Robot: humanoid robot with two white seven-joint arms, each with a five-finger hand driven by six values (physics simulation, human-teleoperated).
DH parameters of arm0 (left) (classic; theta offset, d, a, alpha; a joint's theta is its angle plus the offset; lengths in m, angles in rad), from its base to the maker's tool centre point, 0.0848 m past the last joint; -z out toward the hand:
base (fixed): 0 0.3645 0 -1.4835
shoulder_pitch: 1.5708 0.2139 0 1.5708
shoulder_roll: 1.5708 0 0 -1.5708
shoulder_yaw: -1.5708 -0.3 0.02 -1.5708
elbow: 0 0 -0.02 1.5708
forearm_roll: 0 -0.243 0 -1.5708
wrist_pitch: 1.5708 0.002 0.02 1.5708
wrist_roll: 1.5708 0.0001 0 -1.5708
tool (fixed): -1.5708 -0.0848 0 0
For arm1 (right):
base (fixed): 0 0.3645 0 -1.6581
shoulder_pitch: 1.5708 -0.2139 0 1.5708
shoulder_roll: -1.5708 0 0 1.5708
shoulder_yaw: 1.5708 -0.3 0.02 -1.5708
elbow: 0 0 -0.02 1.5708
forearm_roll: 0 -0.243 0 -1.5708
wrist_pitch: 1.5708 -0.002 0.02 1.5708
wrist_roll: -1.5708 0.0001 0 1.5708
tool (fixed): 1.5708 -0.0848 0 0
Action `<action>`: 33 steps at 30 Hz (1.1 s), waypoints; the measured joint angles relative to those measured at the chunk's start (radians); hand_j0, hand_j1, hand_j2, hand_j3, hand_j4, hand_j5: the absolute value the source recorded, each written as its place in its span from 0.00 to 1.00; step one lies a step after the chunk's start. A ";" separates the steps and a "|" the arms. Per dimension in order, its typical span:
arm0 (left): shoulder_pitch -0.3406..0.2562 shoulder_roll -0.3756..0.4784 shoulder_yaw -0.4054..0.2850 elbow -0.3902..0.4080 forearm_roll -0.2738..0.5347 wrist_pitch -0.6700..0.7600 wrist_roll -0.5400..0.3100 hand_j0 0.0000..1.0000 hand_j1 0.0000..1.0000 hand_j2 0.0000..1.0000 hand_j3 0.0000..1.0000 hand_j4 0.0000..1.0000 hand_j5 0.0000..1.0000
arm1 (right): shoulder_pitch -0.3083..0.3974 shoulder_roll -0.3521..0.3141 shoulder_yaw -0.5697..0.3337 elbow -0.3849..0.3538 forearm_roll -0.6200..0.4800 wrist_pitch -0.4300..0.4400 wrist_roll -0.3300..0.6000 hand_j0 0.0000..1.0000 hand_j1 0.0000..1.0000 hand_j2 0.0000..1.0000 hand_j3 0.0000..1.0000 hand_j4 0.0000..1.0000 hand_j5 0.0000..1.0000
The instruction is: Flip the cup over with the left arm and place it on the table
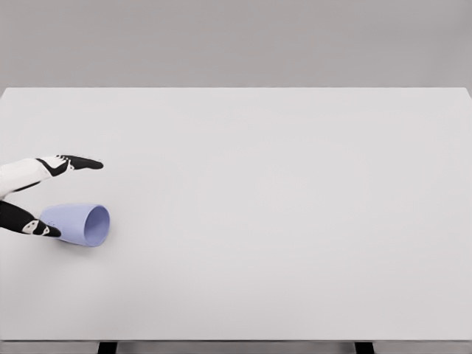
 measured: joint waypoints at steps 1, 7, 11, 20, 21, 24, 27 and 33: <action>0.000 -0.001 -0.001 0.000 0.011 0.018 -0.004 1.00 1.00 1.00 1.00 1.00 1.00 | 0.000 0.000 0.000 0.000 0.000 0.000 0.000 1.00 1.00 1.00 1.00 1.00 1.00; 0.011 -0.010 -0.004 0.000 0.039 0.164 -0.023 1.00 1.00 1.00 1.00 1.00 1.00 | 0.000 0.000 0.000 0.000 0.000 0.000 0.000 1.00 1.00 1.00 1.00 1.00 1.00; 0.014 -0.015 -0.009 0.000 0.042 0.229 -0.026 1.00 1.00 1.00 1.00 1.00 1.00 | 0.000 0.000 0.000 0.000 0.000 0.000 0.000 1.00 1.00 1.00 1.00 1.00 1.00; 0.049 -0.049 -0.012 0.000 0.029 0.262 -0.028 1.00 1.00 1.00 1.00 1.00 1.00 | 0.000 0.000 0.000 0.000 0.000 0.000 0.000 1.00 1.00 1.00 1.00 1.00 1.00; 0.049 -0.056 -0.012 0.000 0.027 0.271 -0.028 1.00 1.00 1.00 1.00 1.00 1.00 | 0.000 0.000 0.000 0.000 0.000 0.000 0.000 1.00 1.00 1.00 1.00 1.00 1.00; 0.048 -0.082 -0.012 0.000 0.005 0.296 -0.027 1.00 1.00 1.00 1.00 1.00 1.00 | 0.000 0.000 0.000 0.000 0.000 0.000 0.000 1.00 1.00 1.00 1.00 1.00 1.00; 0.046 -0.101 -0.012 0.000 -0.014 0.323 -0.027 1.00 1.00 1.00 1.00 1.00 1.00 | 0.000 0.000 0.000 0.000 0.000 0.000 0.000 1.00 1.00 1.00 1.00 1.00 1.00; 0.044 -0.132 -0.012 0.000 -0.055 0.366 -0.025 1.00 1.00 1.00 1.00 1.00 1.00 | 0.000 0.000 0.000 0.000 0.000 0.000 0.000 1.00 1.00 1.00 1.00 1.00 1.00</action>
